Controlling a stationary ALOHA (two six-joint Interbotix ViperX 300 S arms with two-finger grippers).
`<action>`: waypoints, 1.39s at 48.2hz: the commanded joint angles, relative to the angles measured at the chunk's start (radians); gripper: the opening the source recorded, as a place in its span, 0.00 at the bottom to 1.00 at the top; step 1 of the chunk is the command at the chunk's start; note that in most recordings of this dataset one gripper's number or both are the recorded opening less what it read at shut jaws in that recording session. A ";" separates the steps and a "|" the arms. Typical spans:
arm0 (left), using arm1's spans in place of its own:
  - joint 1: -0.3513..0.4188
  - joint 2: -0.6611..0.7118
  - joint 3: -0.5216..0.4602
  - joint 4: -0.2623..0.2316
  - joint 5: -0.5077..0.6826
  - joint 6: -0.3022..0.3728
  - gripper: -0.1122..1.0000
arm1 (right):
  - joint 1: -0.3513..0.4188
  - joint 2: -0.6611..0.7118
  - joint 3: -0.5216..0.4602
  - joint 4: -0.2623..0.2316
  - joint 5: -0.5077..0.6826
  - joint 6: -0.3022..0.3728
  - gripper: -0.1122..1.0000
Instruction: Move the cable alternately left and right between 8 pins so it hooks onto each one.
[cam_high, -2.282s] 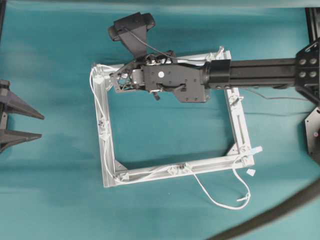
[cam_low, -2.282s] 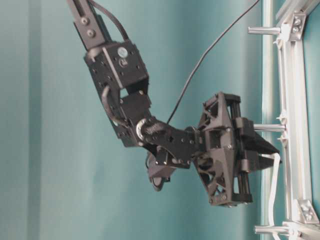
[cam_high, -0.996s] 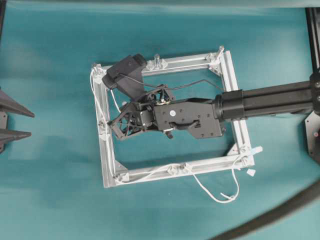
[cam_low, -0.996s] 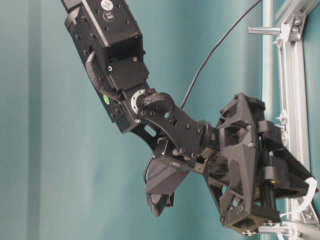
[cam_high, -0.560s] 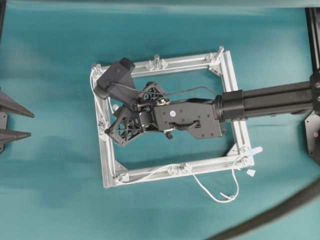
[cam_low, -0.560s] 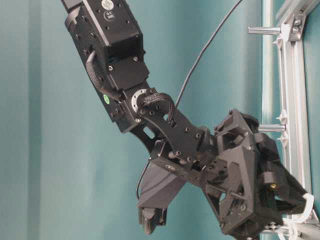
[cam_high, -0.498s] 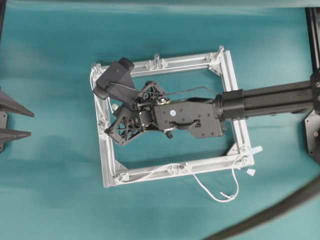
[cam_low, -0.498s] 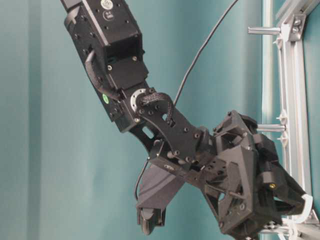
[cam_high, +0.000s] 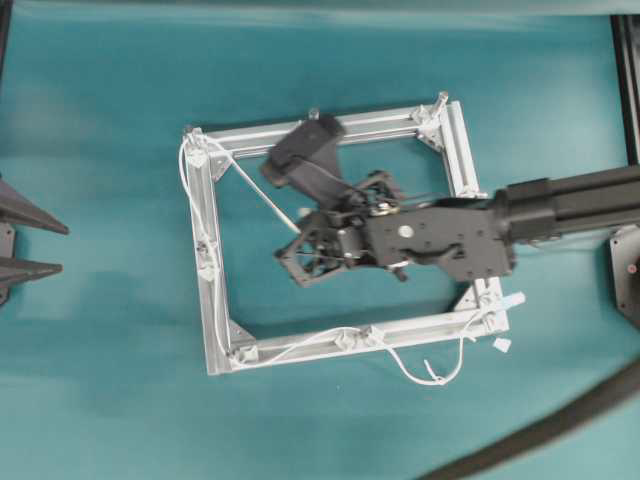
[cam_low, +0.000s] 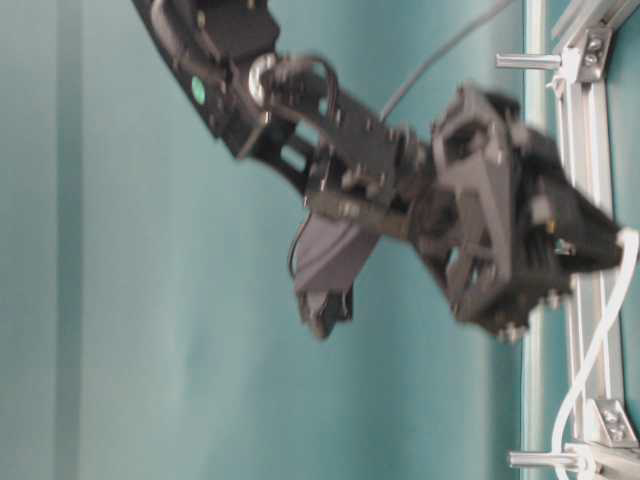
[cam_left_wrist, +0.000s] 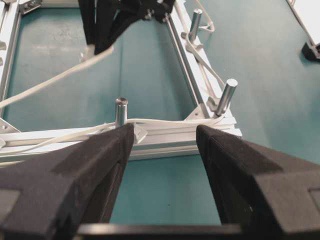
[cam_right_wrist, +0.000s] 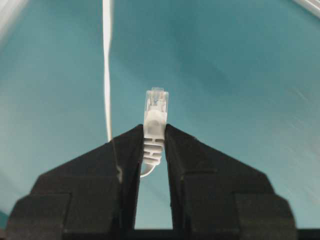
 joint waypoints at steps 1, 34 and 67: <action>-0.002 0.012 -0.012 0.002 -0.005 -0.005 0.68 | -0.002 -0.066 0.031 -0.005 0.021 0.008 0.23; -0.002 0.014 -0.012 0.002 -0.005 -0.006 0.68 | -0.155 -0.285 0.284 -0.124 0.078 -0.103 0.23; -0.002 0.012 -0.012 0.002 -0.005 -0.006 0.68 | -0.365 -0.517 0.495 -0.130 -0.301 -0.885 0.23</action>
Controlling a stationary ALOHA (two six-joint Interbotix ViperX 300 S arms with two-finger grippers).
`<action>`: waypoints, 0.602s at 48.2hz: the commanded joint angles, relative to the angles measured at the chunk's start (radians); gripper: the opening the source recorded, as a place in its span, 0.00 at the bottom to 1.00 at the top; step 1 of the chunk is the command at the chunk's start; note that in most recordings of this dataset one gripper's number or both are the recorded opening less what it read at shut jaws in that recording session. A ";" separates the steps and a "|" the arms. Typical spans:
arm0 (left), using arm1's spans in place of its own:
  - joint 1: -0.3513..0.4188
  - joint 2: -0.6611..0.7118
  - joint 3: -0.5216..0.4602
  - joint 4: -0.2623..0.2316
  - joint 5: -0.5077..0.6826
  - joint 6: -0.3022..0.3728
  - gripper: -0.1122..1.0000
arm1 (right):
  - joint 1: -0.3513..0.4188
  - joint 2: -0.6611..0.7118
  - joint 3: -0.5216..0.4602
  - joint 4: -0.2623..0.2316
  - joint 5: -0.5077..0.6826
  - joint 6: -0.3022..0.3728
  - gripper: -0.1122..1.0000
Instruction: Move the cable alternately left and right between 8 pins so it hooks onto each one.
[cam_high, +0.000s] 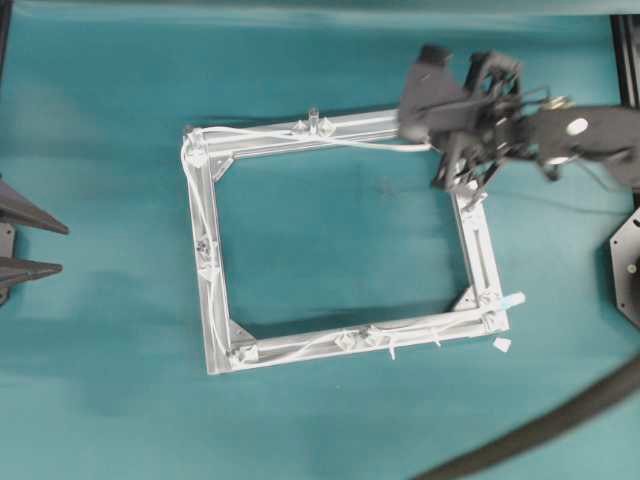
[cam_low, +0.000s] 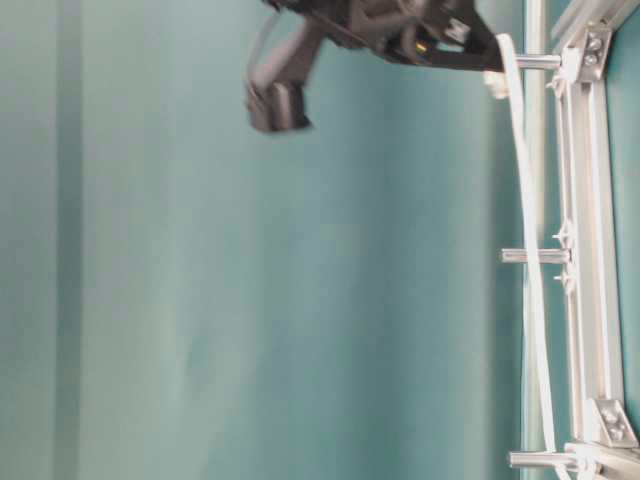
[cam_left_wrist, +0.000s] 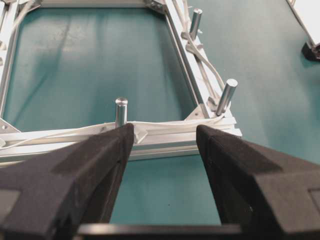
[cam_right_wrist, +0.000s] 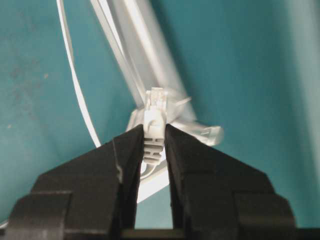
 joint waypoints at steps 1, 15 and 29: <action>-0.002 0.014 -0.012 0.002 -0.005 -0.006 0.68 | -0.029 -0.060 0.028 -0.009 -0.100 -0.037 0.23; -0.002 0.012 -0.012 0.002 -0.005 -0.006 0.68 | -0.089 -0.017 0.048 -0.023 -0.244 -0.189 0.23; -0.002 0.012 -0.012 0.002 -0.005 -0.005 0.68 | -0.179 0.023 0.017 -0.072 -0.342 -0.295 0.23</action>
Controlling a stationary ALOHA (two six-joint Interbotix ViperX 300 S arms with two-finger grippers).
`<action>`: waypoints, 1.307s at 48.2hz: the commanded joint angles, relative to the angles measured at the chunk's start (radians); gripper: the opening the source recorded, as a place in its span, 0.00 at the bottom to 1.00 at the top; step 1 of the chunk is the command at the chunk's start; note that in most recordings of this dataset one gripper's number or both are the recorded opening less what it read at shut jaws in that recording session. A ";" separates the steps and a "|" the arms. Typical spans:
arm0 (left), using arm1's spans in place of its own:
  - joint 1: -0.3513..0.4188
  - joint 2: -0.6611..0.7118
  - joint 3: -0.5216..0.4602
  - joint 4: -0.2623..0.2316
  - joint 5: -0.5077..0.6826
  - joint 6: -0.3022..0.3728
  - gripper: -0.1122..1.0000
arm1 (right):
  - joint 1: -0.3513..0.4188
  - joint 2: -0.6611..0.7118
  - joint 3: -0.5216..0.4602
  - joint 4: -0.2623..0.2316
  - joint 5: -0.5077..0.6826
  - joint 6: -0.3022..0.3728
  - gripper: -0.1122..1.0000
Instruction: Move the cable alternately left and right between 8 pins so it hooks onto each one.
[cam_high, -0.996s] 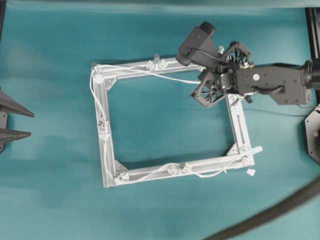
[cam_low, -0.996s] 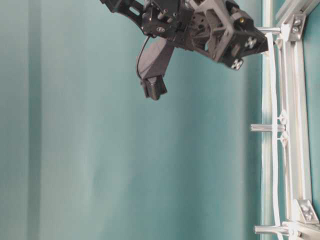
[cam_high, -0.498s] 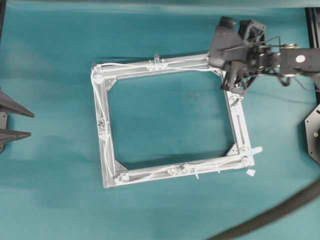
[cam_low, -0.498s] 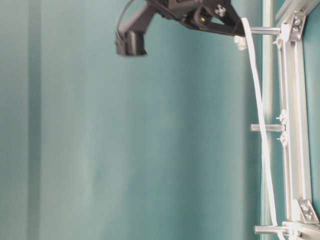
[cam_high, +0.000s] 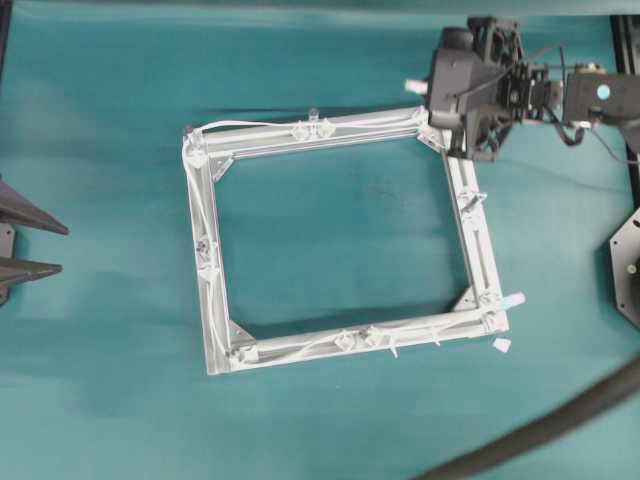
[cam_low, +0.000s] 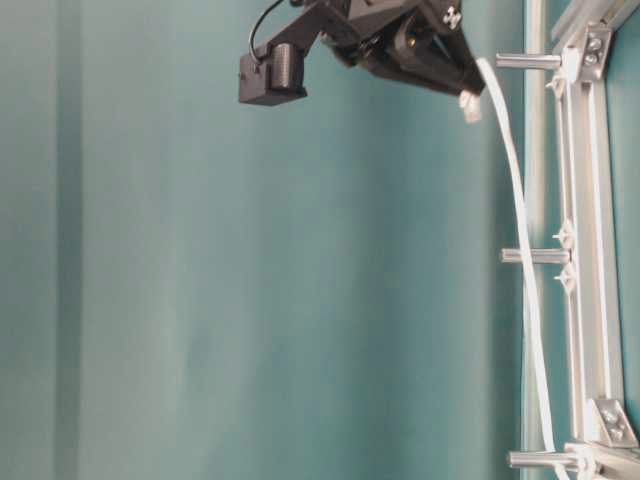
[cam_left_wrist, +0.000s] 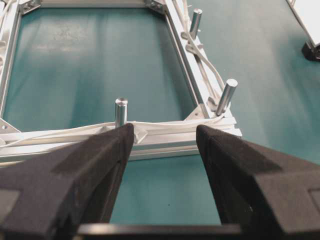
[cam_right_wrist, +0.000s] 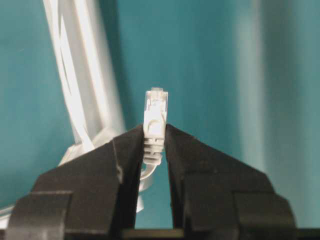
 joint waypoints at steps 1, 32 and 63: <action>-0.003 0.014 -0.014 0.002 -0.005 -0.005 0.68 | -0.009 0.000 -0.023 -0.018 -0.043 -0.015 0.23; -0.002 0.012 -0.012 0.002 -0.005 -0.006 0.68 | -0.190 0.071 0.028 -0.060 -0.278 -0.031 0.23; -0.003 0.012 -0.012 0.002 -0.005 -0.005 0.68 | -0.216 0.012 0.130 -0.048 -0.201 0.103 0.23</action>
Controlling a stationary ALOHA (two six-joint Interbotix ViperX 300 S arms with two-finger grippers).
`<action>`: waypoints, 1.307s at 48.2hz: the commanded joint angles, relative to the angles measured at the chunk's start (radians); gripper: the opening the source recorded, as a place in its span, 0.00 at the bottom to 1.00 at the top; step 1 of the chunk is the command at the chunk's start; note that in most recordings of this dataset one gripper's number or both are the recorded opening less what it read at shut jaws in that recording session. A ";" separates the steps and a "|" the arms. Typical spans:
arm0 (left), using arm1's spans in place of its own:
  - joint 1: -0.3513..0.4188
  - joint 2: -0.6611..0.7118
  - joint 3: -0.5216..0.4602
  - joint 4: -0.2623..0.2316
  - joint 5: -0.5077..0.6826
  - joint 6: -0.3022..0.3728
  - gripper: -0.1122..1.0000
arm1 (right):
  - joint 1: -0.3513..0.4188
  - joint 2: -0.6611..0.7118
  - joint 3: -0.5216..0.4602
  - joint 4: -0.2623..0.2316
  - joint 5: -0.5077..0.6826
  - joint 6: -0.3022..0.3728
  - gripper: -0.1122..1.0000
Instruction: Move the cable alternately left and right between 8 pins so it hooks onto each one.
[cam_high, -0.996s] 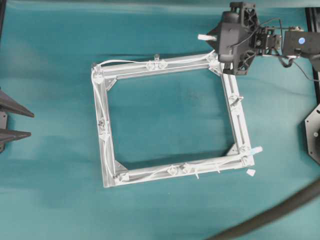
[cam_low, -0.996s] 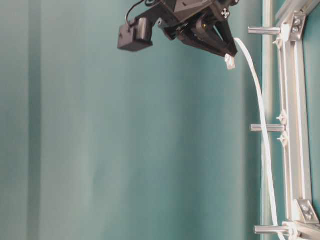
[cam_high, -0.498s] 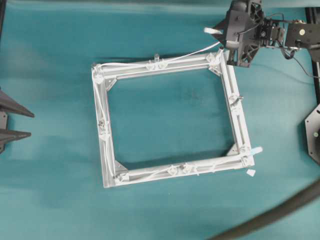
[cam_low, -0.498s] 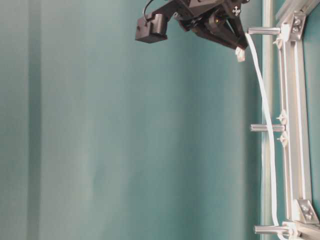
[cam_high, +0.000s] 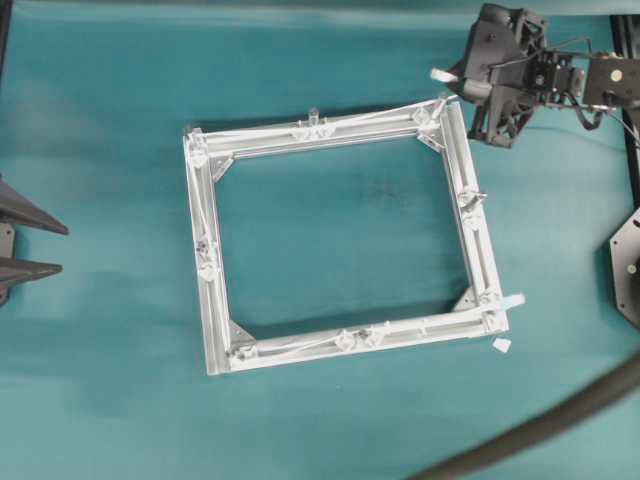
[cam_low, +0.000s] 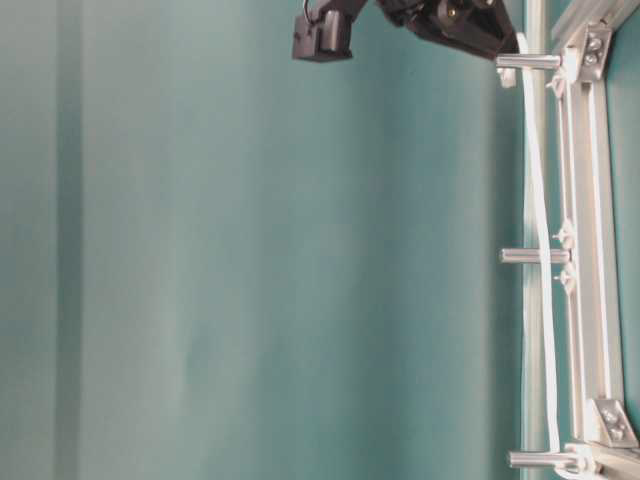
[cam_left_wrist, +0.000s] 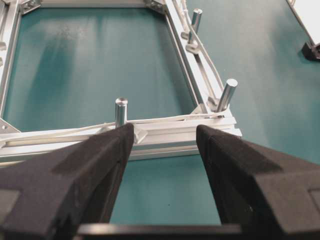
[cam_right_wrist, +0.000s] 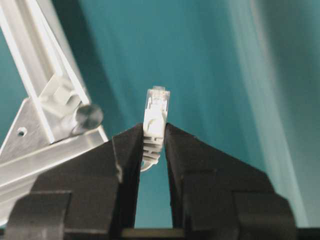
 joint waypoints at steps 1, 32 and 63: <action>-0.003 0.012 -0.012 0.002 -0.005 -0.006 0.68 | -0.012 -0.041 0.008 0.002 0.008 0.017 0.23; -0.003 0.012 -0.012 0.002 -0.005 -0.006 0.68 | -0.009 -0.008 0.018 0.002 0.011 0.181 0.23; -0.003 0.014 -0.012 0.002 -0.005 -0.006 0.68 | 0.071 0.003 -0.008 0.003 0.129 0.543 0.23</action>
